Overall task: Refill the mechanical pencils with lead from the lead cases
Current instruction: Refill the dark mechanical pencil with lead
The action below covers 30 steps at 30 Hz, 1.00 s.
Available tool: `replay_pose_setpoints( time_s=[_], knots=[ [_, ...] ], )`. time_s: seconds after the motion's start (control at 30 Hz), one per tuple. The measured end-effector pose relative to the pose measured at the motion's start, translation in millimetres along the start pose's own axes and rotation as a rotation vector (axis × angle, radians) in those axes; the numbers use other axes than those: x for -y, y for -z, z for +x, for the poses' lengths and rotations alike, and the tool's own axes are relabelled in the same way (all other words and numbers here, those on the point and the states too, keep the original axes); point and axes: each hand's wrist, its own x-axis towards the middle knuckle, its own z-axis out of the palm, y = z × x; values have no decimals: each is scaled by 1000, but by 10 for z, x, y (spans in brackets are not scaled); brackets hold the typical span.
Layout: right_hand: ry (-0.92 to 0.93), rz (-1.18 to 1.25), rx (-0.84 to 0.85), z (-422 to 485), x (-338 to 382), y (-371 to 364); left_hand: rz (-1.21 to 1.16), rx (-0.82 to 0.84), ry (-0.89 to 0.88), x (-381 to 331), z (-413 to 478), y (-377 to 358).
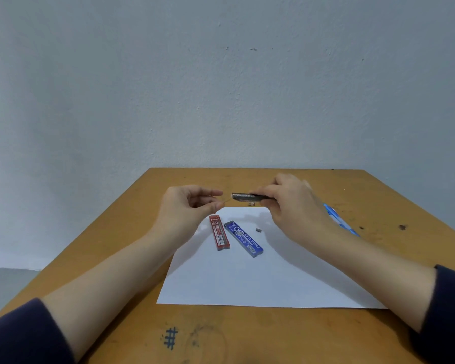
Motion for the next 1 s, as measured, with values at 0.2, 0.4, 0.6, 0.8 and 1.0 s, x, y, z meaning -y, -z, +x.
replay_pose_setpoints(
  time_s=[0.2, 0.4, 0.6, 0.8, 1.0],
  knots=[
    [79, 49, -213, 33, -103, -93, 39, -11, -28, 20, 16, 13],
    [121, 62, -269, 45, -129, -128, 51, -13, -47, 32, 21, 9],
    [166, 56, -284, 37, -107, -149, 31, 4, -57, 33, 16, 1],
    [167, 58, -289, 41, -115, -156, 61, 10, -95, 34, 15, -2],
    [168, 74, -270, 41, -126, -164, 74, 11, -103, 53, 31, 1]
  ],
)
